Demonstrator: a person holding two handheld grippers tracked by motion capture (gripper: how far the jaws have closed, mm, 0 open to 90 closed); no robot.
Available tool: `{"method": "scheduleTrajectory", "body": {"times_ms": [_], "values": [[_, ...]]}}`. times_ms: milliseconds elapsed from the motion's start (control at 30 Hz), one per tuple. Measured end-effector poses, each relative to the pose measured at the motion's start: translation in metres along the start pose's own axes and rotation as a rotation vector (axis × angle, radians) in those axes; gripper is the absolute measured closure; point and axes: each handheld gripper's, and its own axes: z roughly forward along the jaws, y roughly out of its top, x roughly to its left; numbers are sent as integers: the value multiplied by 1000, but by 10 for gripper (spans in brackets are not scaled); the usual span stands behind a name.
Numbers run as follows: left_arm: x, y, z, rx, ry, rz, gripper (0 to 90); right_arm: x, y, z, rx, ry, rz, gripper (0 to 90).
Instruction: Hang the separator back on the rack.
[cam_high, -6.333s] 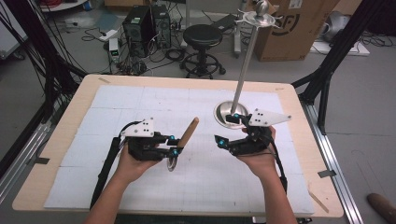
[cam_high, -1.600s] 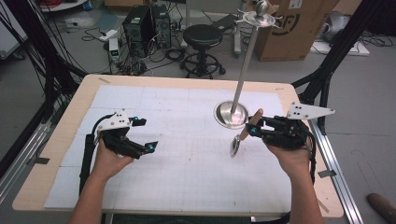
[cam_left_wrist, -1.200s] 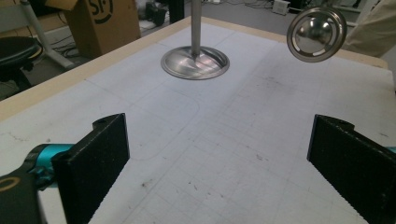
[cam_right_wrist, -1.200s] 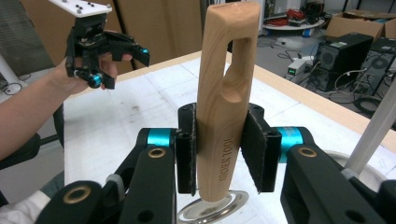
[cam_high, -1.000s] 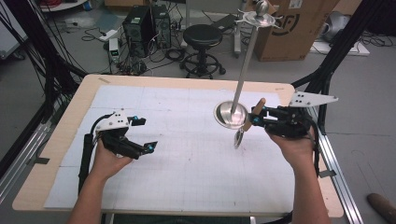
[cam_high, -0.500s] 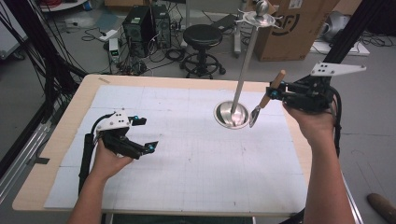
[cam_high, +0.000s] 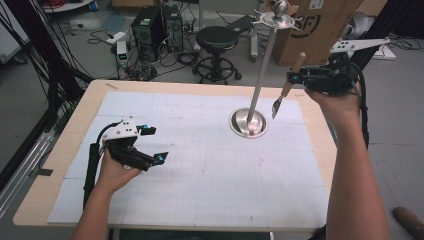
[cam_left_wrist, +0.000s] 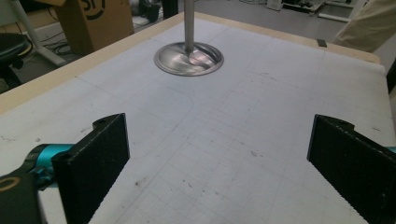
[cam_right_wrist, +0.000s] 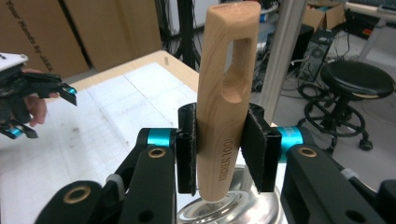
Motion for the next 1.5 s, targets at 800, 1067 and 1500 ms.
{"method": "scheduleTrajectory", "body": {"times_ms": [800, 1067, 1500], "values": [[-6, 1, 2, -6, -41, 0, 63, -33, 32, -3, 22, -87, 28, 682], [-4, 0, 1, -5, -33, -3, 63, -35, 48, 2, 35, -110, 30, 682], [-4, 0, 1, -4, -33, -2, 63, -38, 52, 10, 43, -127, 50, 683]]}}
